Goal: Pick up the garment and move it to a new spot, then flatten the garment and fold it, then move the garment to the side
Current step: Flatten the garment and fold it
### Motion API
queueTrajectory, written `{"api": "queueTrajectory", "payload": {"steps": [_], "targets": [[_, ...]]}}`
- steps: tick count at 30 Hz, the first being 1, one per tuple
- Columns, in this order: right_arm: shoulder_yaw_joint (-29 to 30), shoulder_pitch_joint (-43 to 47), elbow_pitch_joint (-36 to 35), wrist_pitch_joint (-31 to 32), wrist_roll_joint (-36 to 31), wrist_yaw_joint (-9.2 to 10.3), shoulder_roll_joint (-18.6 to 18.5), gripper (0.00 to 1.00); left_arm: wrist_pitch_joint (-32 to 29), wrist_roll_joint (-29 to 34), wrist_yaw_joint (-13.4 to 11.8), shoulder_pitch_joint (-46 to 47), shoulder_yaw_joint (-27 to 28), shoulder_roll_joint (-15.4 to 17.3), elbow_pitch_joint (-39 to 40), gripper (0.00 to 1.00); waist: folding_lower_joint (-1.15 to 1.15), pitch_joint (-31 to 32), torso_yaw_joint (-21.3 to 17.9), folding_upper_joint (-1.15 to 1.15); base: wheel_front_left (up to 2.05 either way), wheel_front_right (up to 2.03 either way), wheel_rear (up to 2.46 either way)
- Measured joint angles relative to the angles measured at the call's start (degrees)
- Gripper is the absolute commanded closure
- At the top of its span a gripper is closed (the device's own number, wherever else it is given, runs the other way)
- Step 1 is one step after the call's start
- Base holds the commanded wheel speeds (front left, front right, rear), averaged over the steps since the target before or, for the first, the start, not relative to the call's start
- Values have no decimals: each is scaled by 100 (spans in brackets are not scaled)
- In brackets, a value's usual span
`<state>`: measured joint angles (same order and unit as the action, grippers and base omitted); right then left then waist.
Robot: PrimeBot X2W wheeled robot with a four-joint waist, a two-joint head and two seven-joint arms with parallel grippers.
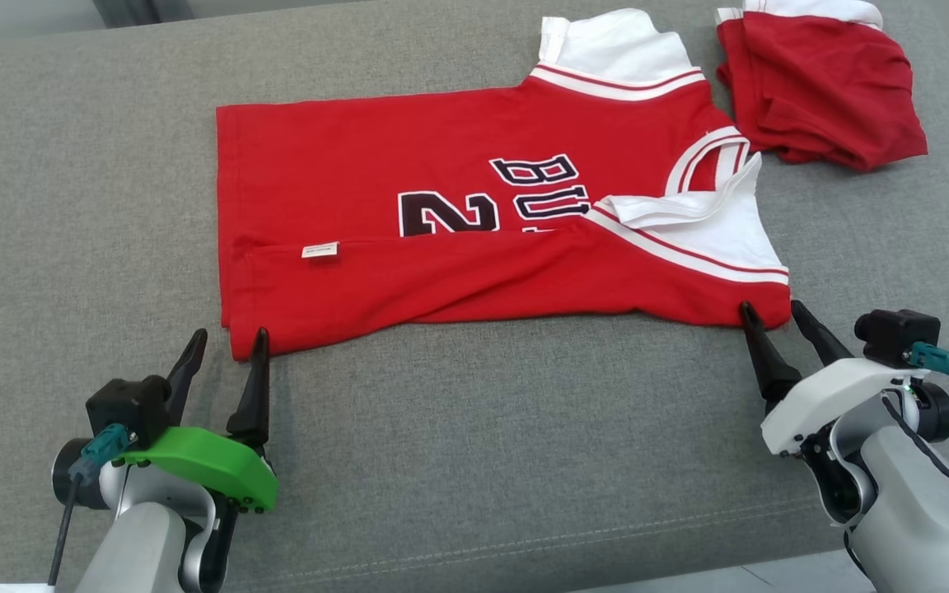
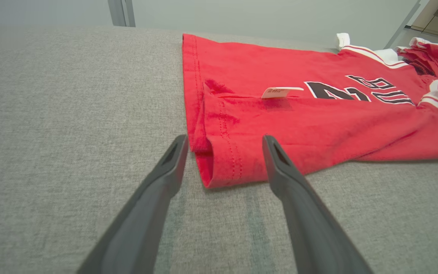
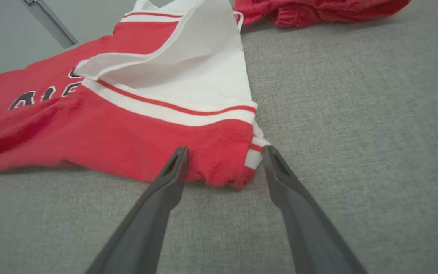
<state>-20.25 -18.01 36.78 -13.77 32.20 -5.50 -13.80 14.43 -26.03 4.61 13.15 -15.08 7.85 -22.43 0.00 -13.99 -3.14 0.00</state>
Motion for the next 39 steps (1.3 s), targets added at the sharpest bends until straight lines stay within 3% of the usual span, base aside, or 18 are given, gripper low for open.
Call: {"api": "queueTrajectory", "payload": {"steps": [10, 11, 13, 14, 15, 38, 39], "targets": [[-12, -196, 489, 71, 102, -53, 115, 0, 0, 0, 43, 41, 15, 1, -145, 0, 0, -50, 37, 0, 0, 0, 0], [-11, -215, 521, 70, 137, -54, 126, 7, 0, 0, 43, 43, 15, 1, -154, 0, 0, -49, 36, 0, 0, 0, 0], [-12, -274, 582, 70, 175, -55, 148, 55, 0, 0, 47, 58, 15, 1, -168, 0, 0, -48, 30, 0, 0, 0, 0], [-13, -302, 612, 70, 180, -56, 160, 68, 0, 0, 48, 75, 15, 1, -178, 0, 0, -48, 26, 0, 0, 0, 0], [-14, -322, 642, 70, 196, -65, 171, 100, 0, 0, 48, 94, 16, 1, -182, 0, 0, -48, 23, 0, 0, 0, 0], [-159, -648, 937, 10, 232, -156, 310, 100, -86, -101, 152, 332, -46, -76, -786, 0, 0, -23, -238, 0, 0, 0, 0], [-160, -651, 945, 0, 232, -157, 311, 100, -87, -101, 152, 363, -52, -94, -804, 15, 0, -22, -243, 0, 0, 0, 0]]}}
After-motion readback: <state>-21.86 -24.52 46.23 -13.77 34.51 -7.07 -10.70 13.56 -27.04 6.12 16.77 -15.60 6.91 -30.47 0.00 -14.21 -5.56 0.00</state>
